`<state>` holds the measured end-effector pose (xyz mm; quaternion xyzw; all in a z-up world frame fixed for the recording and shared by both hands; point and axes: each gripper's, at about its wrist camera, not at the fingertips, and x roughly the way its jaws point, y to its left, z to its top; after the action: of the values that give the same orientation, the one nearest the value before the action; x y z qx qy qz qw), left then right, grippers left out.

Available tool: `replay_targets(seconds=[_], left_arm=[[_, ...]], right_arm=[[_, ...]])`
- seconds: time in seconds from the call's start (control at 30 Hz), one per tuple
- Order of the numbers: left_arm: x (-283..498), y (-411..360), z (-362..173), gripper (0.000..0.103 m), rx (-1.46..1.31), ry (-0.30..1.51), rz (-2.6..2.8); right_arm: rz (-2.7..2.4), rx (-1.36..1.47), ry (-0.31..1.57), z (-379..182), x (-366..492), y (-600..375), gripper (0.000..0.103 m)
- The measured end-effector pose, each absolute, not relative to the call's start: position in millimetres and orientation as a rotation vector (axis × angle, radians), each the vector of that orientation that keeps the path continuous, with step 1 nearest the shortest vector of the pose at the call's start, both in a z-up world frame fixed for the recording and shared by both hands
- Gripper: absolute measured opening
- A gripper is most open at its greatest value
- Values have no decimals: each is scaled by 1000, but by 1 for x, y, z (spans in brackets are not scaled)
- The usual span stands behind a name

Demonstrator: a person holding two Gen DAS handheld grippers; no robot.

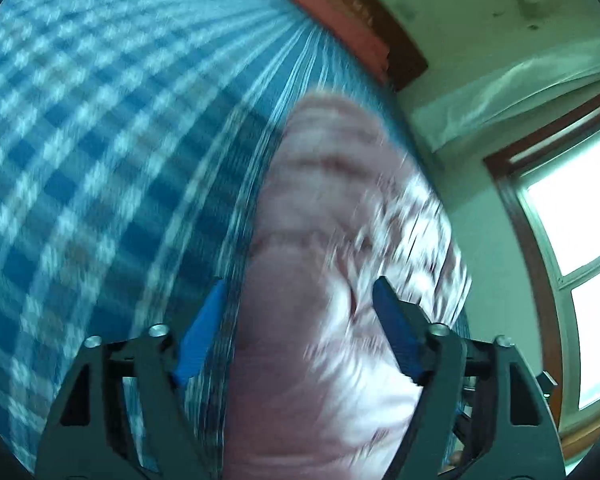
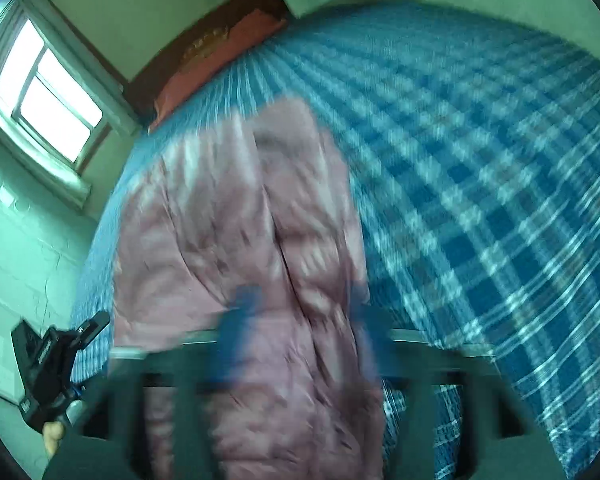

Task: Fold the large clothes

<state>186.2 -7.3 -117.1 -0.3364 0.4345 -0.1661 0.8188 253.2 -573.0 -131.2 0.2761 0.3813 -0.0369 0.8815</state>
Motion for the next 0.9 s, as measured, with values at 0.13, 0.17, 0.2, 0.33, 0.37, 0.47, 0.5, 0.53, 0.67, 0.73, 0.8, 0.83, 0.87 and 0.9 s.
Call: replay_targets(seconds=[0.13,0.17,0.2,0.33,0.37,0.47,0.5,0.53,0.67,0.73,0.8,0.83,0.87,0.9], left_arm=[[222,-11,-122,77,-760,968,-349],[231,-15,-129,77,-785,997,-350],[234,-16,-132,77,-797,1016,-345],[249,-26,-149,79,-841,1070,-319],[251,-28,-153,82,-852,1084,-312],[255,-32,-160,86,-864,1101,-302],[257,-34,-160,87,-852,1099,-303],[257,-37,-159,89,-838,1096,-304],[255,-48,-159,90,-791,1079,-340],[252,-48,-160,90,-788,1071,-360],[253,-48,-163,89,-788,1068,-367],[253,-49,-164,87,-789,1065,-369],[253,-50,-164,83,-783,1062,-374],[254,-52,-164,81,-773,1061,-373]], right_arm=[[-84,497,806,-120,301,-563,84],[-94,483,822,-124,313,-563,84],[-106,472,840,-129,323,-564,84],[-106,537,887,-157,347,-581,84],[-89,569,893,-163,349,-585,84],[-13,692,889,-187,350,-598,84],[16,731,871,-194,349,-602,84],[39,752,852,-197,346,-604,84],[131,735,843,-198,337,-599,82],[157,720,848,-200,336,-593,81],[186,761,843,-205,338,-592,71],[191,774,837,-206,336,-590,68],[207,788,836,-208,335,-591,62],[220,795,835,-210,334,-593,57]])
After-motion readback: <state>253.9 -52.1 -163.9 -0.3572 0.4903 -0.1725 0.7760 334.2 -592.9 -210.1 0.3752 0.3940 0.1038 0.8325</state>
